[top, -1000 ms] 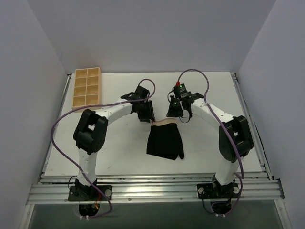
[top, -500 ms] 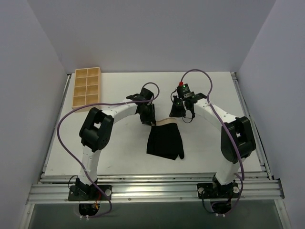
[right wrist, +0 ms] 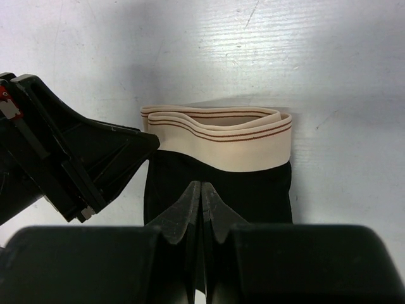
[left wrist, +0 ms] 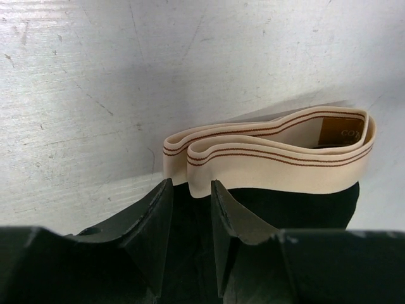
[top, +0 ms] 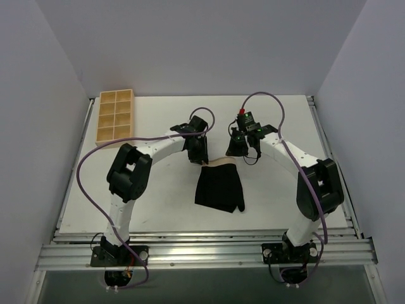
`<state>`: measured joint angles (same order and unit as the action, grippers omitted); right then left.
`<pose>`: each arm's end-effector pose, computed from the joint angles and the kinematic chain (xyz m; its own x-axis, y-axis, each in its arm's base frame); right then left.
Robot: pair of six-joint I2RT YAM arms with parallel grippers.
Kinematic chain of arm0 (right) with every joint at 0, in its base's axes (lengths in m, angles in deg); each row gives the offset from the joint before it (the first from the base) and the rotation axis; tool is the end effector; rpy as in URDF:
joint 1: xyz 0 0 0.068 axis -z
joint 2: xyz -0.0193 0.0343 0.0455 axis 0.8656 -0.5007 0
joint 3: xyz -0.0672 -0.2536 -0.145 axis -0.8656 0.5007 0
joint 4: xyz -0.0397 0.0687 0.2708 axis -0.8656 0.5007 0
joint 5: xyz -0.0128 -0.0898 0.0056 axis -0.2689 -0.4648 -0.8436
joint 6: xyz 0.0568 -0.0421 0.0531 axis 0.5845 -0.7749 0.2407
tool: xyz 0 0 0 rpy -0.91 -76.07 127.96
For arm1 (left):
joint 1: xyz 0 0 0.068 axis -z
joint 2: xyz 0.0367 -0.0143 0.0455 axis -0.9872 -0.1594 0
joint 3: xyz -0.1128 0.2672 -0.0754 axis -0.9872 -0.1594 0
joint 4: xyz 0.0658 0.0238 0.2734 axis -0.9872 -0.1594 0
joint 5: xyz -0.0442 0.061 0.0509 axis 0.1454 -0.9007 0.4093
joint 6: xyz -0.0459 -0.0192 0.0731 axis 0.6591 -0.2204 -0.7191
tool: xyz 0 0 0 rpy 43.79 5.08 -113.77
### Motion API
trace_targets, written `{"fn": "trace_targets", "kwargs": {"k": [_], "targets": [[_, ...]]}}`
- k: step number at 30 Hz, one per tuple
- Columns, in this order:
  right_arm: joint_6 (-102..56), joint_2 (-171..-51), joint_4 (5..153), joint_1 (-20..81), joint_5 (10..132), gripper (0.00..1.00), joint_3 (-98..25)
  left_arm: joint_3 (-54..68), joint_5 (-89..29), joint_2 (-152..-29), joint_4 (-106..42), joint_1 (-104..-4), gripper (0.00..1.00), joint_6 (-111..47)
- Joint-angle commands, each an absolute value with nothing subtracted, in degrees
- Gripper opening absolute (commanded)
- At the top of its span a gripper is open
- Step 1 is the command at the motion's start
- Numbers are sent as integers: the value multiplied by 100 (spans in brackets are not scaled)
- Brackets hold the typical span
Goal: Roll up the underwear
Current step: Fold the underwear
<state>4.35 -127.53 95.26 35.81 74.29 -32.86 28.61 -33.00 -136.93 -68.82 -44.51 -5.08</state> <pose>0.3932 0.1925 0.2391 -0.8065 0.2435 -0.5387 -0.0916 0.8487 0.5208 0.4046 -0.3058 0.1518 -0.9487 -0.0695 -0.3084 0.0427 0.9385 -0.3426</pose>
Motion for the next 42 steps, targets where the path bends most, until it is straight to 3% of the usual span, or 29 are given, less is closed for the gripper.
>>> {"fn": "trace_targets", "kwargs": {"k": [1, 26, 29, 31, 34, 42], "targets": [[336, -12437, 9679, 3640, 7409, 0, -3215, 3054, -3527, -13504, -6952, -4409, 40, -518], [151, -12375, 9846, 3824, 7409, 0, -3312, 3406, -3377, -14058, -7040, -4356, 37, -535], [151, -12340, 9837, 3825, 7409, 0, -3251, 3379, -3368, -14067, -7013, -4348, 28, -518], [160, -12314, 9828, 3825, 7409, 0, -3215, 3336, -3360, -14005, -6952, -4339, 13, -526], [169, -12288, 9811, 3833, 7409, 0, -3180, 3353, -3360, -13856, -6952, -4348, 3, -544], [274, -12261, 9618, 3816, 7479, 0, -2978, 3029, -3184, -13382, -6821, -4444, 2, -588]]}}
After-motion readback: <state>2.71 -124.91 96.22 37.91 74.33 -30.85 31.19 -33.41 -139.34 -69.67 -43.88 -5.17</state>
